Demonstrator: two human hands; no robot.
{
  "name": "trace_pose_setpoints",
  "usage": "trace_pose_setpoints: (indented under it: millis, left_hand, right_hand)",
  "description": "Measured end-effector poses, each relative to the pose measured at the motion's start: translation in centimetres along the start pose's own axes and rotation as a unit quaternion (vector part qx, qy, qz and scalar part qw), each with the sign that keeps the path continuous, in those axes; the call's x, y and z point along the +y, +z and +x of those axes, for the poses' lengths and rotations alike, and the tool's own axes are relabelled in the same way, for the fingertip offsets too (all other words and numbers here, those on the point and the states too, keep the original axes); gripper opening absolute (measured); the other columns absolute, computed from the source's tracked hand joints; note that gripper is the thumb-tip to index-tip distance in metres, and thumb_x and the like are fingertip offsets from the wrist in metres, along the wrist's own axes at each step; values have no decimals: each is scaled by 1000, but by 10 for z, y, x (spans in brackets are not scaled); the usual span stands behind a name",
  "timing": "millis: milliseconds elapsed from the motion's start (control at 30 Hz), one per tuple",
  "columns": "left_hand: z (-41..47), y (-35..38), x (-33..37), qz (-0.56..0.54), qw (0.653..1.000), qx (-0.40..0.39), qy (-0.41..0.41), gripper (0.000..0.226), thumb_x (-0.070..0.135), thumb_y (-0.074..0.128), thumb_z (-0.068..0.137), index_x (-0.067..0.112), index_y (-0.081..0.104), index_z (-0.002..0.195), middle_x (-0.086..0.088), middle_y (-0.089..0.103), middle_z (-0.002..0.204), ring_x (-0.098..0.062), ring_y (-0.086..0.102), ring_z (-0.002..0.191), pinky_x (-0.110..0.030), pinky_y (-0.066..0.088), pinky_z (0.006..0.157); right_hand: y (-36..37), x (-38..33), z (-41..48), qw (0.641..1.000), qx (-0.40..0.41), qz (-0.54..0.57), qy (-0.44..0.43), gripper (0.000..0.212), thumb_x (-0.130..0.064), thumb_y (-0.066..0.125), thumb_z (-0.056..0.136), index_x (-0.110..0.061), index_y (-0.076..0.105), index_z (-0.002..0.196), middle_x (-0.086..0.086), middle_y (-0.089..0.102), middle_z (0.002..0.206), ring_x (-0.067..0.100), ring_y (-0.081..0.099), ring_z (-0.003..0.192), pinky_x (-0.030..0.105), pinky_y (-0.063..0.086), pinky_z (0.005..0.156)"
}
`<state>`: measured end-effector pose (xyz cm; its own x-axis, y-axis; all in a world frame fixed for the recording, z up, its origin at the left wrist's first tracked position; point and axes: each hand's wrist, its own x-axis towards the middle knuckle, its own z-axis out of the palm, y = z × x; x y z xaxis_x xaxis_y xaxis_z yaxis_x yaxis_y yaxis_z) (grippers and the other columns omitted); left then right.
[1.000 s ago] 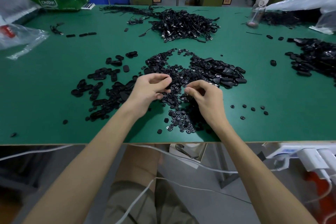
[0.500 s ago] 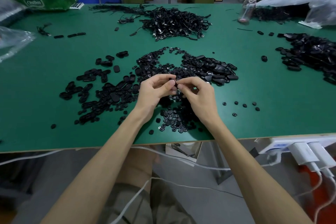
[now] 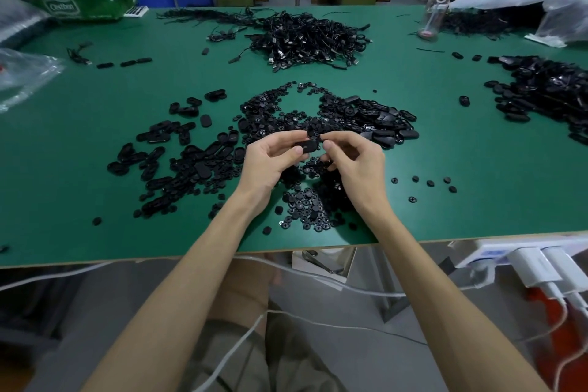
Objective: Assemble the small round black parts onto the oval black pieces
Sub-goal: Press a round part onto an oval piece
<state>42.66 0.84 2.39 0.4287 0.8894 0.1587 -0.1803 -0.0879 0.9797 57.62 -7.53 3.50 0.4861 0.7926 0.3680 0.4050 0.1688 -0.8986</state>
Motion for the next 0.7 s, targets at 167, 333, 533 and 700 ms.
trace_pose_setpoints:
  millis: [167,333,533,700]
  left_hand:
    - [0,2,0,14,1000,7,5,28,-10,61,98,0,72,121,-15,75,118,-27,75,104,-29,59,92]
    - [0,4,-1,16,1000,15,11,27,-12,61,97,-3,71,120,-17,73,119,-27,75,104,-29,60,90]
    - [-1,3,-2,-2,1000,29,10,25,-9,65,95,-2,71,118,-18,74,113,-28,76,100,-31,61,88]
    - [-2,4,-1,5,1000,22,11,23,-3,69,95,-2,71,117,-8,77,101,-22,78,92,-27,62,80]
  right_hand:
    - [0,1,-1,1000,3,27,-4,12,-10,72,95,-12,72,107,1,75,90,14,73,77,35,61,80]
    - [1,5,1,999,-22,28,-4,8,-10,74,93,-12,74,100,-1,76,85,14,74,75,27,57,74]
    - [0,5,2,995,-44,92,-8,10,-8,77,91,-7,76,101,4,78,89,19,74,72,27,58,73]
    - [1,6,2,993,-57,105,-11,10,-6,77,91,-5,76,101,7,79,86,17,73,70,22,55,69]
